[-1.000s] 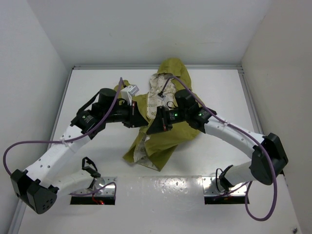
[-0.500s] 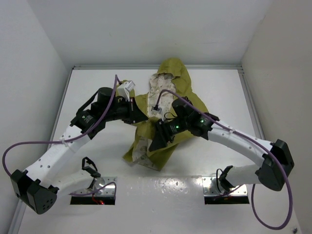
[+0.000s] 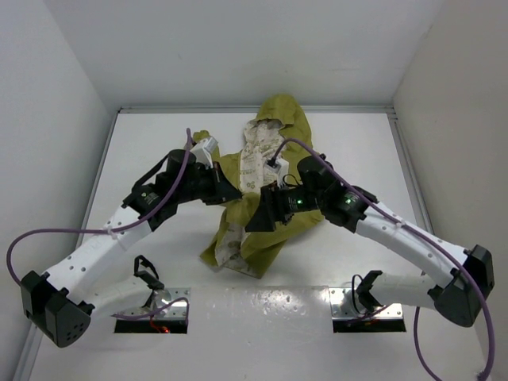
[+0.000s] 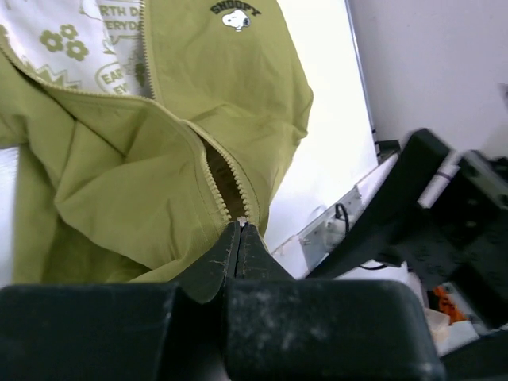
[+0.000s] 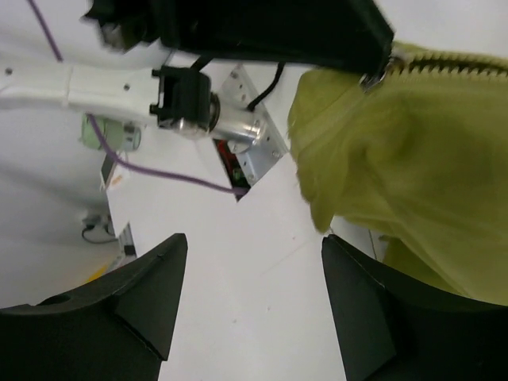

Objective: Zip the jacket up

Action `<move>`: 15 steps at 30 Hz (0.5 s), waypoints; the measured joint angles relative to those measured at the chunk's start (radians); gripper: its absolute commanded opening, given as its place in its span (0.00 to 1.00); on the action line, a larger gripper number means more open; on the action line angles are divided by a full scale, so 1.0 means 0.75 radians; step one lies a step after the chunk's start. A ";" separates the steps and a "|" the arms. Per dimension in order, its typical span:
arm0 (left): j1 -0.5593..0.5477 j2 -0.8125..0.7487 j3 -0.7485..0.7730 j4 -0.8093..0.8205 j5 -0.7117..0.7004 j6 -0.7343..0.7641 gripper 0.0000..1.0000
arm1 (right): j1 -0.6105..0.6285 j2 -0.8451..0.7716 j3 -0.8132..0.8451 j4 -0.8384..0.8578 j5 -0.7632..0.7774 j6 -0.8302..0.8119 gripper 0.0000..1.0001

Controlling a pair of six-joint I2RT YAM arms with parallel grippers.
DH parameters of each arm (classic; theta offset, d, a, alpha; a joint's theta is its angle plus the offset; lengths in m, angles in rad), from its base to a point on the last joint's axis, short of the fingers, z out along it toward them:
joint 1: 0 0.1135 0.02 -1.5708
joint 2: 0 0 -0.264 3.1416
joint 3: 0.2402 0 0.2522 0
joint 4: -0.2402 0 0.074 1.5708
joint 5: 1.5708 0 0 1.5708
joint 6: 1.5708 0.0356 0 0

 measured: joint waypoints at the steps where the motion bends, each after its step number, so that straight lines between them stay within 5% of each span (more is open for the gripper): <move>1: -0.006 0.005 0.000 0.010 0.000 -0.014 0.00 | 0.005 0.017 0.000 0.017 0.022 0.024 0.68; 10: -0.018 0.025 0.000 0.066 0.022 -0.126 0.00 | 0.012 0.194 -0.012 0.137 0.169 0.237 0.70; 12: -0.024 0.026 0.000 0.073 0.025 -0.139 0.00 | 0.011 0.203 -0.013 0.173 0.196 0.266 0.64; 13: -0.027 0.027 0.000 0.078 0.026 -0.142 0.00 | 0.010 0.207 -0.013 0.199 0.201 0.280 0.57; 14: -0.032 0.029 0.000 0.081 0.026 -0.148 0.00 | 0.010 0.211 -0.013 0.224 0.207 0.291 0.32; 15: -0.034 0.032 0.000 0.083 0.027 -0.152 0.00 | 0.009 0.216 -0.014 0.249 0.212 0.297 0.20</move>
